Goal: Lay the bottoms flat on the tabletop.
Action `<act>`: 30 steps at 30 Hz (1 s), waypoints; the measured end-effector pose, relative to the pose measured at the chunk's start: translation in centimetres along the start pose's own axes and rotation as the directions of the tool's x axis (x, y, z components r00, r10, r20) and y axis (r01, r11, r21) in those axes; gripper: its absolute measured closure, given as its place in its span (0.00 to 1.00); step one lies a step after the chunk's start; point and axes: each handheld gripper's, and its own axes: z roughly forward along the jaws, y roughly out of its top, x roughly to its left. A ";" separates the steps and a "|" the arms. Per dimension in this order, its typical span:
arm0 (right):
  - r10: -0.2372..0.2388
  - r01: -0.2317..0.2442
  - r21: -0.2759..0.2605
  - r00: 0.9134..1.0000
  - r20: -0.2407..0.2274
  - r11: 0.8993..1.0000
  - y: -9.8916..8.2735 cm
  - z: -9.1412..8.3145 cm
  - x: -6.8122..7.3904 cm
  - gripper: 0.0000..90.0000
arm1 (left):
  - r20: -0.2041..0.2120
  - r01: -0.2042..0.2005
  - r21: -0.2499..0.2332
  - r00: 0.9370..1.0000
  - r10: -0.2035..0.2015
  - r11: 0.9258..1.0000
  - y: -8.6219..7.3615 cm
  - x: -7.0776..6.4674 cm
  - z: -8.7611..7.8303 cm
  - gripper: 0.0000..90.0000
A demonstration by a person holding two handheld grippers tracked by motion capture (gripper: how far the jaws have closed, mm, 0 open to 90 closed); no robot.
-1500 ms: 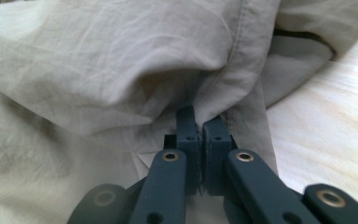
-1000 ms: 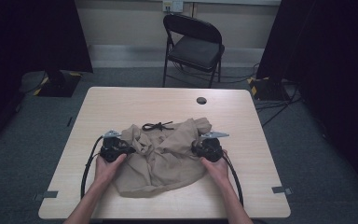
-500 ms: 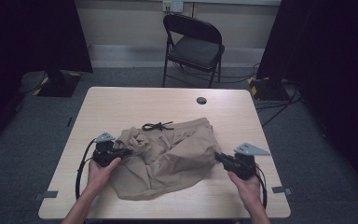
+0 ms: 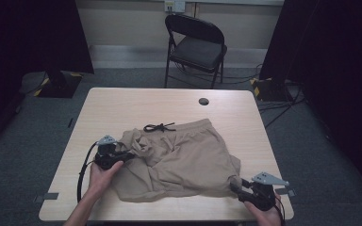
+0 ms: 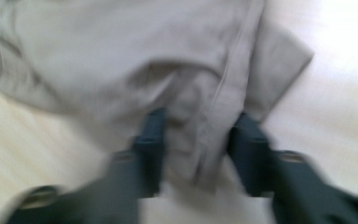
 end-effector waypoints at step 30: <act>-0.008 0.005 0.089 0.999 0.039 0.996 5.2 9.9 -1.3 0.42 | 0.002 -0.006 0.135 1.000 0.006 0.991 -7.7 -0.5 -7.5 0.97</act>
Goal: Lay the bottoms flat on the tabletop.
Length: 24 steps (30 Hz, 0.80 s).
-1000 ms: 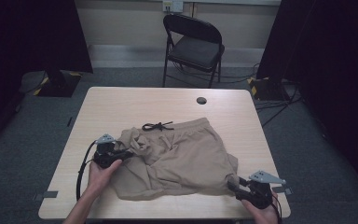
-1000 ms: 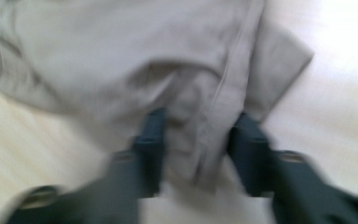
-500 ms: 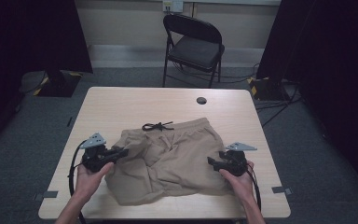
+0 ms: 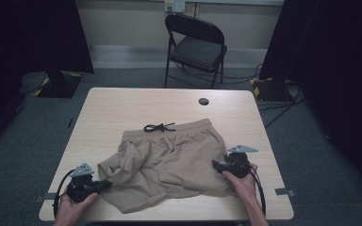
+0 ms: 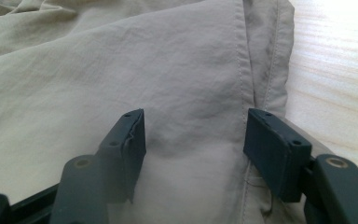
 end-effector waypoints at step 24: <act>0.006 -0.006 -0.018 1.000 -0.018 1.000 0.0 0.3 -0.1 0.40 | 0.079 -0.003 -0.243 0.997 0.022 0.970 10.7 -0.8 0.8 0.64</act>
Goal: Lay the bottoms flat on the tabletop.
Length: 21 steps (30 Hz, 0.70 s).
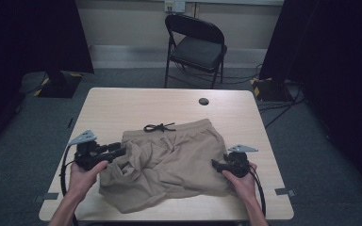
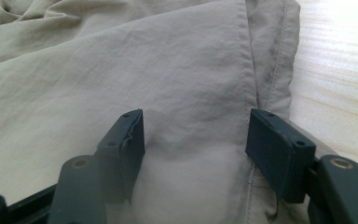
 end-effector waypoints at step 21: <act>-0.100 0.100 -0.005 0.995 -0.005 0.995 -3.1 -2.8 1.6 0.41 | -0.003 -0.051 0.253 0.999 0.053 0.966 -5.7 0.4 4.6 0.67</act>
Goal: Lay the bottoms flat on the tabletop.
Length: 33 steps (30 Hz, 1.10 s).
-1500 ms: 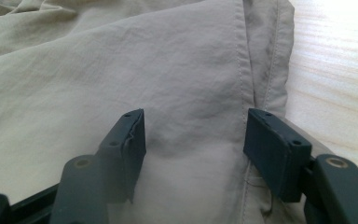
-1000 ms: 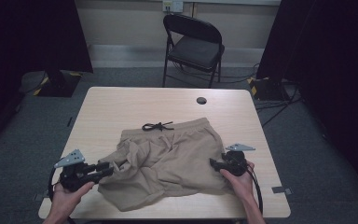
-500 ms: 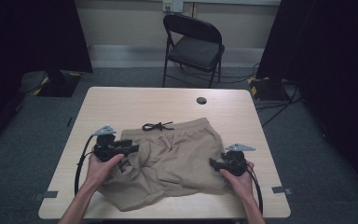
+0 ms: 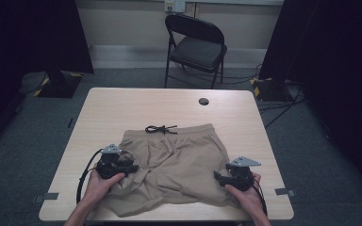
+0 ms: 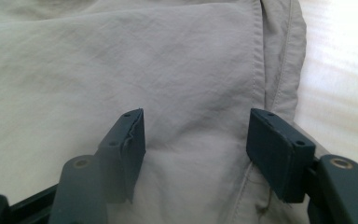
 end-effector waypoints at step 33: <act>0.108 -0.108 0.049 0.994 -0.003 0.993 7.0 5.8 -4.6 0.41 | -0.093 0.215 -0.088 0.970 -0.223 0.973 2.6 7.5 -1.2 0.45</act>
